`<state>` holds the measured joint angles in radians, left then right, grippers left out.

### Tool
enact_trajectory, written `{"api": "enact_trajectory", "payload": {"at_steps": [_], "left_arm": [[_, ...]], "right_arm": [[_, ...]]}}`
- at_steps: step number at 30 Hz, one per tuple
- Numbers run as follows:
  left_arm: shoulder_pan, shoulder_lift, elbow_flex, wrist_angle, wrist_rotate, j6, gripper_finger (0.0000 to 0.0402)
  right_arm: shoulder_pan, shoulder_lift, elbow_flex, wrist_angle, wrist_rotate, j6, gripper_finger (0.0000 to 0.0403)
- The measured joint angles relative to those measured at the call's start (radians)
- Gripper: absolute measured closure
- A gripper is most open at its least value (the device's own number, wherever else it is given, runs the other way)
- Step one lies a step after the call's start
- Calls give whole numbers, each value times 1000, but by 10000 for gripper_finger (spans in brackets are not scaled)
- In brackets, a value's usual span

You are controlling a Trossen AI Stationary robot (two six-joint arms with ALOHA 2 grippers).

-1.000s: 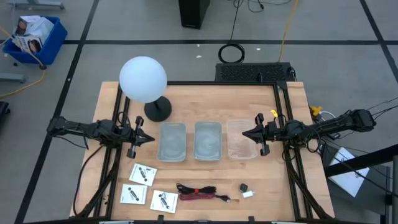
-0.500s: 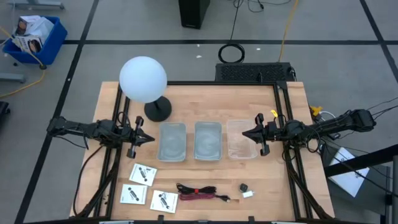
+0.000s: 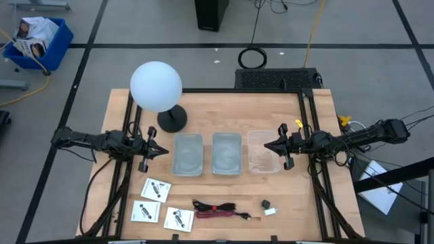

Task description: Pick and place items into bin

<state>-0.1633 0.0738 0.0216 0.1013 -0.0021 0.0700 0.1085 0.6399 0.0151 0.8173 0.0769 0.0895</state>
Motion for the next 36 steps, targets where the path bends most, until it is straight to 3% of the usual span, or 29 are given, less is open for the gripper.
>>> {"api": "enact_trajectory", "payload": {"at_steps": [16, 24, 27, 31, 36], "left_arm": [[0, 0, 0, 8, 0, -3, 380], [0, 0, 0, 36, -8, -195, 380], [0, 0, 0, 36, -8, -233, 380], [0, 0, 0, 41, -8, -232, 380], [-1, 0, 0, 68, -9, -235, 380]], "right_arm": [[0, 0, 0, 1, 0, 3, 403], [0, 1, 0, 98, -3, -33, 403], [15, 0, 18, 108, -85, -83, 398], [91, 4, 108, -80, -159, -98, 381], [279, 43, 320, -488, -33, -87, 344]]}}
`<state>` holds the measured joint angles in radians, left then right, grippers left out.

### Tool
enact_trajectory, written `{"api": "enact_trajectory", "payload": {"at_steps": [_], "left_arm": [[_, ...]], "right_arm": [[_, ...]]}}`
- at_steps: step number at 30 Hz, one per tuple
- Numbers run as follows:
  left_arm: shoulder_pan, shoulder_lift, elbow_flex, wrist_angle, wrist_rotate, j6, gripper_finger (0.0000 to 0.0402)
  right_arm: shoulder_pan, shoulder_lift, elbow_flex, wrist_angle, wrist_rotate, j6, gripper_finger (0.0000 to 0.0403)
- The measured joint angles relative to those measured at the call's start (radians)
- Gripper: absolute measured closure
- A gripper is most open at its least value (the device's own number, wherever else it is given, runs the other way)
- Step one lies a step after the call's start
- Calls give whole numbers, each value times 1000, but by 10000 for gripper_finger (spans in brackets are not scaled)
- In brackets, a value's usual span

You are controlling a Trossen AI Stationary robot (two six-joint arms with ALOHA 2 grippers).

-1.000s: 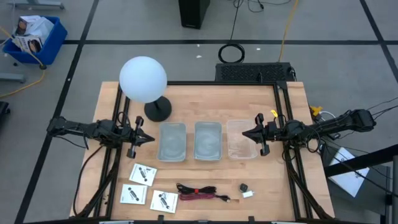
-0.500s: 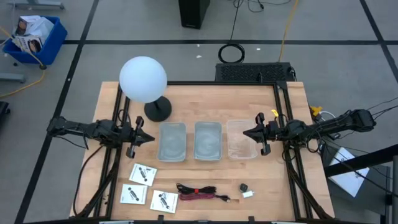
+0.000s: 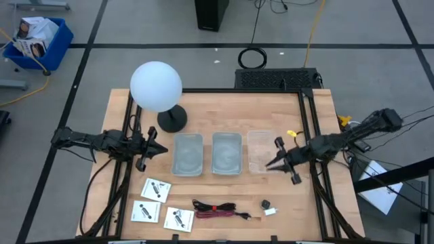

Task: Pick and place items into bin
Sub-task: Put the white charger adapter into the transparent bin

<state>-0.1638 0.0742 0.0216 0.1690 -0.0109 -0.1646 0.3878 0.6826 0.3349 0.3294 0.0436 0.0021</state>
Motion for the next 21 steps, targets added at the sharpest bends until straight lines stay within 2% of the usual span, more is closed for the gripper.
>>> {"api": "enact_trajectory", "payload": {"at_steps": [4, 8, 14, 21], "left_arm": [[1, 0, 0, 6, -37, 2, 380], [1, 0, 0, 9, -106, 2, 380], [1, 0, 0, 12, -156, 4, 380], [1, 0, 0, 20, -156, -6, 380]], "right_arm": [[170, 67, 161, -244, 162, 46, 301], [303, 151, 275, -405, 242, 170, 254], [414, 309, 352, -429, 245, 343, 205], [500, 457, 386, -495, 210, 599, 191]]}}
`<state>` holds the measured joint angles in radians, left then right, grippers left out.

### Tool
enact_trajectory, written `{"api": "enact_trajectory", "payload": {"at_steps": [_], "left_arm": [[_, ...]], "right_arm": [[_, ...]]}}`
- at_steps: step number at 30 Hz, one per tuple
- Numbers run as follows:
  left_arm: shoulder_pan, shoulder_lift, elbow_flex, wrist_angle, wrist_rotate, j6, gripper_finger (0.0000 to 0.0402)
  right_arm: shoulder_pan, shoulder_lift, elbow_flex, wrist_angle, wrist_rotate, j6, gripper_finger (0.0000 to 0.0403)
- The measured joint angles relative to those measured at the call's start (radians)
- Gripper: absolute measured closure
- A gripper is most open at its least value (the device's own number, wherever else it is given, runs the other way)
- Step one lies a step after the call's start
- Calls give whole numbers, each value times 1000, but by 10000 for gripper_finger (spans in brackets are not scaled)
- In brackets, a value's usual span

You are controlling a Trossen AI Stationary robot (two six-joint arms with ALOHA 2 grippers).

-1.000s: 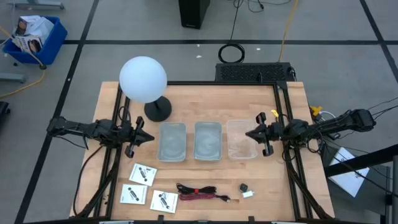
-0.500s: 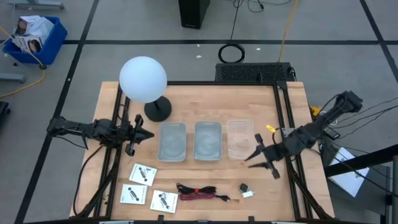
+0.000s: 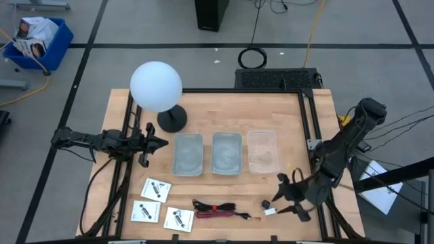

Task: Pick and place items into bin
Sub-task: Put the white charger adapter into the transparent bin

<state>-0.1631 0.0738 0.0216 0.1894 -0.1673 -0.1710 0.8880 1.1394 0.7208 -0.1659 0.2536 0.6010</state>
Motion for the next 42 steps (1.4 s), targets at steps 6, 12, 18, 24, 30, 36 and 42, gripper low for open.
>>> {"api": "enact_trajectory", "payload": {"at_steps": [6, 12, 18, 24, 30, 36, 42], "left_arm": [[0, 0, 0, 0, 0, -21, 380], [0, 0, 0, 0, 0, -21, 380], [0, 0, 0, -1, 0, -17, 380], [0, 0, 0, -1, 0, -18, 380], [0, 0, 0, -1, 0, -19, 380], [0, 0, 0, -2, 0, -20, 380], [0, 0, 0, -2, 1, -21, 380]], "right_arm": [[28, 89, 0, 12, -23, 118, 192], [27, 180, 0, 31, -35, 129, 192], [28, 247, 0, 43, -101, 224, 192], [30, 314, 0, 42, -100, 224, 192], [28, 362, 0, 43, -88, 199, 192], [21, 365, 0, 45, -45, 201, 192], [8, 368, 0, 108, -45, 206, 192]]}}
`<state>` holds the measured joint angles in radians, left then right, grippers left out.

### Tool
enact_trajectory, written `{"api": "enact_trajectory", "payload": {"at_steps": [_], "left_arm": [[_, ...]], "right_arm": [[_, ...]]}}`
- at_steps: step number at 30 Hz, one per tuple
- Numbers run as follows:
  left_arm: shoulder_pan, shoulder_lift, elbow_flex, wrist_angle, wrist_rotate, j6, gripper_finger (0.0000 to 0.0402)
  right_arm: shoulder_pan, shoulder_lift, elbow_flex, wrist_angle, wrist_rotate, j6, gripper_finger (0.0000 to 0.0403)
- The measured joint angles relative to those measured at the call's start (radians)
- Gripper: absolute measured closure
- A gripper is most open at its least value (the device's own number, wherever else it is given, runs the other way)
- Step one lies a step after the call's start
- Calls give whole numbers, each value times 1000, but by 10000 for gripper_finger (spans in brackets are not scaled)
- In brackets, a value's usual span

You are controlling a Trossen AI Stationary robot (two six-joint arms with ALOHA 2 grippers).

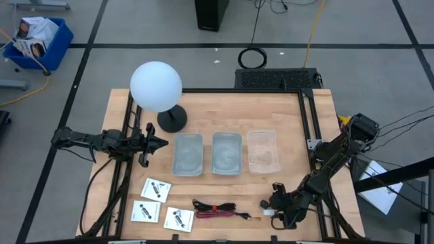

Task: Pick and place items into bin
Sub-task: Put the white charger adapter into the transparent bin

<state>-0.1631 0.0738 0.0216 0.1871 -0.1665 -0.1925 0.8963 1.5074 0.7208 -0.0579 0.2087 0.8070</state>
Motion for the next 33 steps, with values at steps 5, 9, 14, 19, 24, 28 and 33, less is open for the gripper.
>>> {"api": "enact_trajectory", "payload": {"at_steps": [5, 9, 14, 19, 24, 28, 33], "left_arm": [[0, 0, 0, -4, 0, 0, 380], [0, 0, 0, -5, 1, 0, 380], [0, 0, 0, -4, 2, -4, 380], [0, 0, 0, -4, 4, -5, 380], [0, 0, 0, -3, 4, -5, 380], [0, 0, 0, -4, 4, -5, 380], [0, 0, 0, -4, 4, -5, 380]], "right_arm": [[0, 0, 0, 18, 0, 3, 192], [2, 24, 0, 32, 0, -9, 193], [2, 53, 0, 25, -4, -8, 193], [2, 53, 0, 20, 2, -8, 193], [2, 78, 0, 7, 25, -19, 193], [1, 103, 2, 1, 26, -18, 195], [0, 103, 3, -6, 19, -11, 231]]}}
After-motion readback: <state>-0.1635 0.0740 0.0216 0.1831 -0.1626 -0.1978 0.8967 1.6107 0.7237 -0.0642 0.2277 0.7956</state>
